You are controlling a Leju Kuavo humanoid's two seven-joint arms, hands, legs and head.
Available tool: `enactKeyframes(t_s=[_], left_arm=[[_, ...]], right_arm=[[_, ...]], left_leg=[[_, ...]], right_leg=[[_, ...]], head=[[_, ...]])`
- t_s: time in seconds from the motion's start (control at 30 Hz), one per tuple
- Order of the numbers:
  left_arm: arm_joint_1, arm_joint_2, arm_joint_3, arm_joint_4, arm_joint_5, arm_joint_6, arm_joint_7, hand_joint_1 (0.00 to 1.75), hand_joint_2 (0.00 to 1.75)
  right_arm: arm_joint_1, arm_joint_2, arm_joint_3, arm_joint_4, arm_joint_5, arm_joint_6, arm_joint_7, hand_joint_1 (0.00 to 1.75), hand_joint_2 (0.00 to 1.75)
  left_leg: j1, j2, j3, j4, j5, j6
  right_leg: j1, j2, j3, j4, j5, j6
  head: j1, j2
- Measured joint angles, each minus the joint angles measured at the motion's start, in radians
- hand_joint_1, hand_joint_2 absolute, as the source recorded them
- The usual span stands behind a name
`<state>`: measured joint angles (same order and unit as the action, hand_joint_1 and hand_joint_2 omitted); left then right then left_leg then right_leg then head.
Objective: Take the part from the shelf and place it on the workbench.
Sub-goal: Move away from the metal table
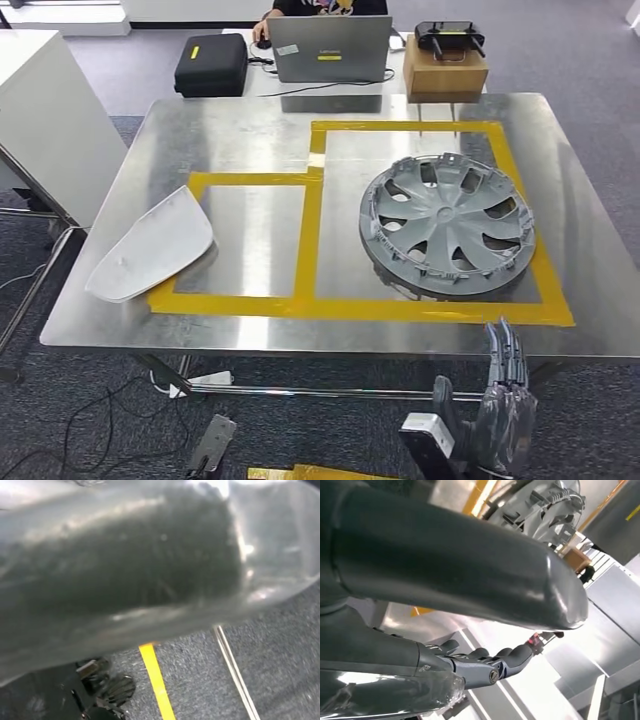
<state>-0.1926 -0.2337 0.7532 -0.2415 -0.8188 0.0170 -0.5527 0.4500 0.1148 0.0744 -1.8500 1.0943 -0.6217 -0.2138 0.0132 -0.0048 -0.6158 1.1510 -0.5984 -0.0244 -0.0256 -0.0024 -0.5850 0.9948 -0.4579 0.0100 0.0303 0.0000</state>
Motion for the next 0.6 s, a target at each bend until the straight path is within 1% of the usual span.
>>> enactKeyframes(t_s=[0.03,0.07,0.1,0.13,0.17,0.2,0.23,0.27,0.3,0.33,0.37,0.4,0.43,0.47,0.5,0.53,0.57,0.6], left_arm=[[0.004,0.003,0.007,0.000,0.008,0.004,-0.003,0.00,0.00],[0.008,0.006,0.015,0.000,0.015,0.008,-0.007,0.00,0.00],[0.013,0.008,0.022,0.000,0.021,0.012,-0.009,0.00,0.00],[0.015,0.011,0.027,0.000,0.025,0.016,-0.011,0.00,0.00],[0.017,0.013,0.032,0.000,0.029,0.019,-0.012,0.00,0.00],[0.016,0.016,0.036,0.000,0.032,0.021,-0.012,0.00,0.00],[0.015,0.019,0.039,0.000,0.035,0.023,-0.013,0.00,0.00],[0.014,0.021,0.043,0.000,0.037,0.024,-0.013,0.00,0.00],[0.014,0.022,0.047,0.000,0.039,0.024,-0.013,0.00,0.00],[0.016,0.024,0.051,0.000,0.041,0.024,-0.013,0.00,0.00],[0.018,0.026,0.055,0.000,0.043,0.024,-0.013,0.00,0.00],[0.019,0.027,0.057,0.000,0.044,0.024,-0.013,0.00,0.00],[0.020,0.028,0.058,0.000,0.044,0.024,-0.013,0.00,0.00],[0.020,0.028,0.059,0.000,0.044,0.025,-0.013,0.00,0.00],[0.020,0.029,0.060,0.000,0.044,0.025,-0.013,0.00,0.00],[0.021,0.029,0.060,0.000,0.044,0.025,-0.013,0.00,0.00],[0.023,0.029,0.061,0.000,0.044,0.025,-0.013,0.00,0.00],[0.024,0.029,0.061,0.000,0.044,0.025,-0.013,0.00,0.00]], right_arm=[[0.034,0.016,0.006,-0.011,-0.008,-0.014,-0.016,0.00,0.00],[0.064,0.033,0.009,-0.016,-0.024,-0.021,-0.037,0.00,0.00],[0.089,0.050,0.009,-0.017,-0.049,-0.024,-0.065,0.00,0.00],[0.107,0.070,0.003,-0.014,-0.077,-0.024,-0.099,0.00,0.00],[0.118,0.090,-0.009,-0.008,-0.109,-0.023,-0.135,0.00,0.00],[0.125,0.110,-0.024,0.004,-0.141,-0.024,-0.168,0.00,0.00],[0.127,0.127,-0.043,0.021,-0.168,-0.027,-0.192,0.00,0.00],[0.127,0.141,-0.062,0.042,-0.191,-0.033,-0.208,0.00,0.00],[0.126,0.150,-0.078,0.064,-0.209,-0.038,-0.217,0.00,0.00],[0.126,0.157,-0.093,0.085,-0.219,-0.044,-0.223,0.00,0.00],[0.125,0.163,-0.106,0.102,-0.226,-0.048,-0.227,0.00,0.00],[0.126,0.168,-0.117,0.117,-0.230,-0.051,-0.230,0.00,0.00],[0.126,0.171,-0.126,0.128,-0.232,-0.053,-0.231,0.00,0.00],[0.125,0.174,-0.134,0.138,-0.234,-0.054,-0.232,0.00,0.00],[0.125,0.176,-0.140,0.147,-0.235,-0.054,-0.233,0.00,0.00],[0.124,0.178,-0.145,0.155,-0.235,-0.054,-0.233,0.00,0.00],[0.123,0.180,-0.150,0.162,-0.236,-0.054,-0.233,0.00,0.00],[0.123,0.182,-0.154,0.168,-0.236,-0.054,-0.233,0.00,0.00]], left_leg=[[0.000,0.000,-0.019,0.064,-0.036,0.000],[-0.001,0.000,-0.026,0.104,-0.055,0.001],[-0.001,0.000,-0.015,0.108,-0.055,0.004],[-0.003,0.000,0.016,0.071,-0.038,0.010],[-0.004,0.000,0.065,0.002,-0.012,0.017],[-0.007,0.000,0.116,-0.079,0.008,0.024],[-0.011,0.000,0.155,-0.143,0.024,0.028],[-0.014,0.000,0.178,-0.183,0.033,0.031],[-0.017,0.000,0.184,-0.197,0.036,0.033],[-0.020,0.000,0.178,-0.193,0.045,0.036],[-0.020,0.001,0.171,-0.194,0.056,0.042],[-0.019,0.004,0.160,-0.195,0.068,0.049],[-0.018,0.006,0.147,-0.197,0.081,0.056],[-0.017,0.008,0.132,-0.198,0.094,0.061],[-0.018,0.010,0.118,-0.198,0.105,0.065],[-0.019,0.011,0.103,-0.197,0.116,0.067],[-0.021,0.013,0.089,-0.195,0.127,0.068],[-0.023,0.015,0.074,-0.193,0.137,0.067]], right_leg=[[0.003,-0.001,-0.009,0.000,0.005,-0.004],[0.006,-0.001,-0.018,0.001,0.011,-0.006],[0.009,-0.001,-0.027,0.002,0.018,-0.007],[0.012,0.001,-0.037,0.002,0.026,-0.006],[0.014,0.003,-0.045,0.002,0.034,-0.006],[0.016,0.004,-0.053,0.003,0.043,-0.004],[0.018,0.005,-0.057,0.003,0.051,0.000],[0.018,0.005,-0.060,0.003,0.060,0.004],[0.018,0.004,-0.061,0.001,0.067,0.010],[0.016,0.004,-0.061,-0.002,0.076,0.017],[0.014,0.004,-0.064,-0.004,0.081,0.023],[0.012,0.004,-0.071,0.002,0.070,0.029],[0.011,0.004,-0.083,0.024,0.038,0.034],[0.011,0.004,-0.100,0.068,-0.011,0.038],[0.011,0.003,-0.117,0.129,-0.067,0.042],[0.011,0.003,-0.131,0.199,-0.114,0.045],[0.011,0.003,-0.135,0.256,-0.137,0.047],[0.011,0.003,-0.125,0.285,-0.138,0.047]], head=[[-0.001,0.000],[-0.002,0.000],[-0.001,0.000],[-0.002,0.000],[-0.002,0.000],[-0.002,0.000],[-0.001,0.000],[0.000,0.000],[0.001,0.000],[0.002,0.000],[0.002,0.000],[0.002,0.000],[0.003,0.000],[0.006,0.000],[0.008,0.000],[0.010,0.000],[0.011,0.000],[0.010,0.000]])
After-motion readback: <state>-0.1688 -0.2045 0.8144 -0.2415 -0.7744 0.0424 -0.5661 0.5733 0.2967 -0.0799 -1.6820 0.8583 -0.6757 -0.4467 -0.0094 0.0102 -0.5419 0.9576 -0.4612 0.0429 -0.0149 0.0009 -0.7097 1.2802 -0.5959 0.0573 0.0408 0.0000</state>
